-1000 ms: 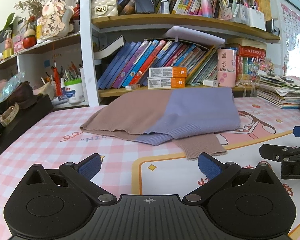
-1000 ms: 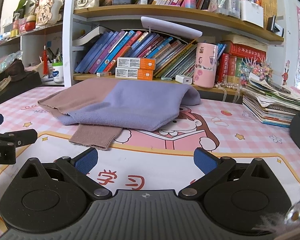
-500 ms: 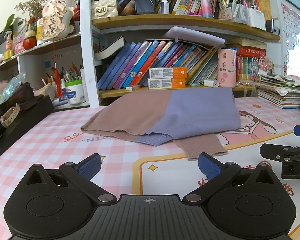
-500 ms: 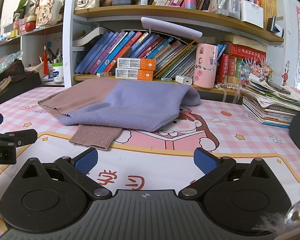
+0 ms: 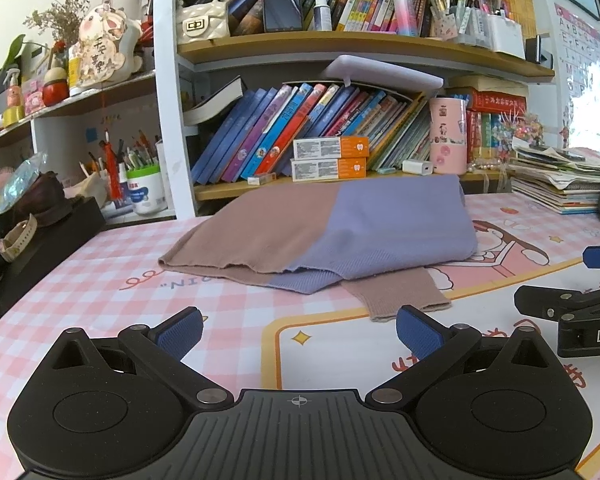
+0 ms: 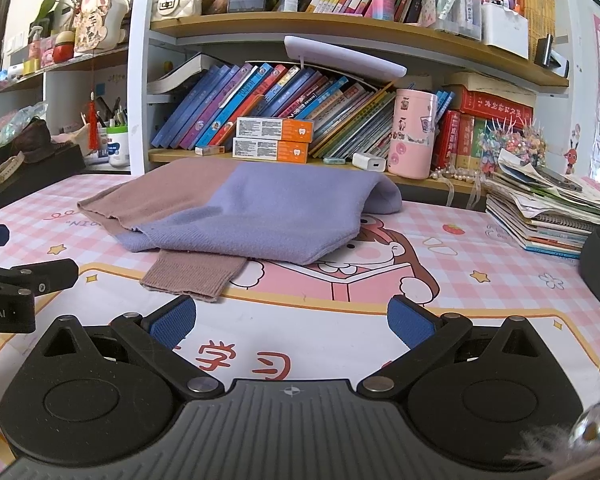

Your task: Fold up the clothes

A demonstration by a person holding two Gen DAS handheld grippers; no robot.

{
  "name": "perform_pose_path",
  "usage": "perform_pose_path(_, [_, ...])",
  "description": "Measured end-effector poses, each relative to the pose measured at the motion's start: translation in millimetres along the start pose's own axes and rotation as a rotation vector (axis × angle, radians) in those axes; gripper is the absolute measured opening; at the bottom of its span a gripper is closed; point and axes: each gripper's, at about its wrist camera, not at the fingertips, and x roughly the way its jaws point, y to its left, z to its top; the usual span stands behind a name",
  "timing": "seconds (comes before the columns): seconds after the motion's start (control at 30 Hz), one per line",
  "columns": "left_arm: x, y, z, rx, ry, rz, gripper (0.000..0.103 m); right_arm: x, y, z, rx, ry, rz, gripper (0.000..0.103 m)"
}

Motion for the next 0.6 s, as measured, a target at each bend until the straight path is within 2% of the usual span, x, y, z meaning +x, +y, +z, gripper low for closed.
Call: perform_pose_path(0.6, [0.3,1.5,-0.4,-0.011,0.004,0.001,0.103,-0.5,-0.5,0.5,-0.003,-0.003,-0.002,0.103])
